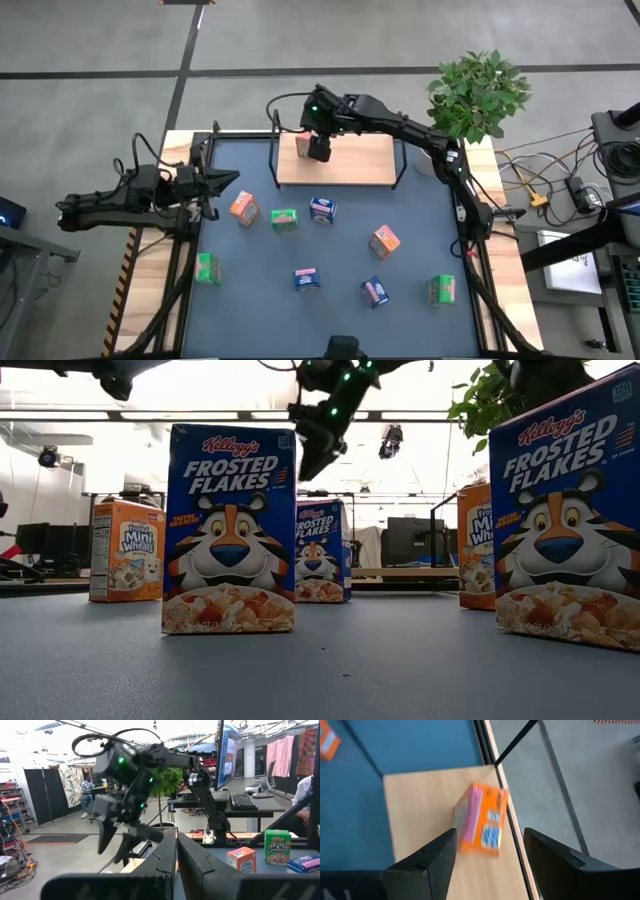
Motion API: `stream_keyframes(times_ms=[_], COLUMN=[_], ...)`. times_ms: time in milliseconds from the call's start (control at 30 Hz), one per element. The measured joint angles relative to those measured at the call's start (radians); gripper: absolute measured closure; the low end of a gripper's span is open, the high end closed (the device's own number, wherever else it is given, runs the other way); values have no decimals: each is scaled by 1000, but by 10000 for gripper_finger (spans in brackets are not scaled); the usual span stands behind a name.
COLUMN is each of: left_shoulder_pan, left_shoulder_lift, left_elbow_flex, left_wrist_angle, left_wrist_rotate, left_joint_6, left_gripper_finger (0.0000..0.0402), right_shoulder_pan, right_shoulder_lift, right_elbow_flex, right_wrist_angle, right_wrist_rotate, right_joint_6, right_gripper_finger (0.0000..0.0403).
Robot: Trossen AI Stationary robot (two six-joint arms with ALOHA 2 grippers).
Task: Stack cereal on shelf
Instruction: Put the top right orange cereal box on the shelf
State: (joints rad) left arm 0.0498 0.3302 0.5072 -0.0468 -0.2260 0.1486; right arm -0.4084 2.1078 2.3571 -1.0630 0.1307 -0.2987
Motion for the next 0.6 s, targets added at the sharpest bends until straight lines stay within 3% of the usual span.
stream_keyframes(times_ms=[200,367,600], left_shoulder_pan=[0,0,0], left_shoulder_lift=[2,3,3], left_elbow_flex=[0,0,0], left_wrist_angle=[-2,-3,-3], left_wrist_rotate=[0,0,0], left_joint_6=[3,4,4], left_gripper_finger=[402,402,402], right_shoulder_pan=[-10,-16,-18], right_shoulder_lift=[2,25,38], right_elbow_flex=[-16,-72,-147], right_wrist_angle=[-134,-98,102], right_wrist_rotate=[0,0,7], right_joint_6=[53,43,10], right_gripper_finger=[278,376,391])
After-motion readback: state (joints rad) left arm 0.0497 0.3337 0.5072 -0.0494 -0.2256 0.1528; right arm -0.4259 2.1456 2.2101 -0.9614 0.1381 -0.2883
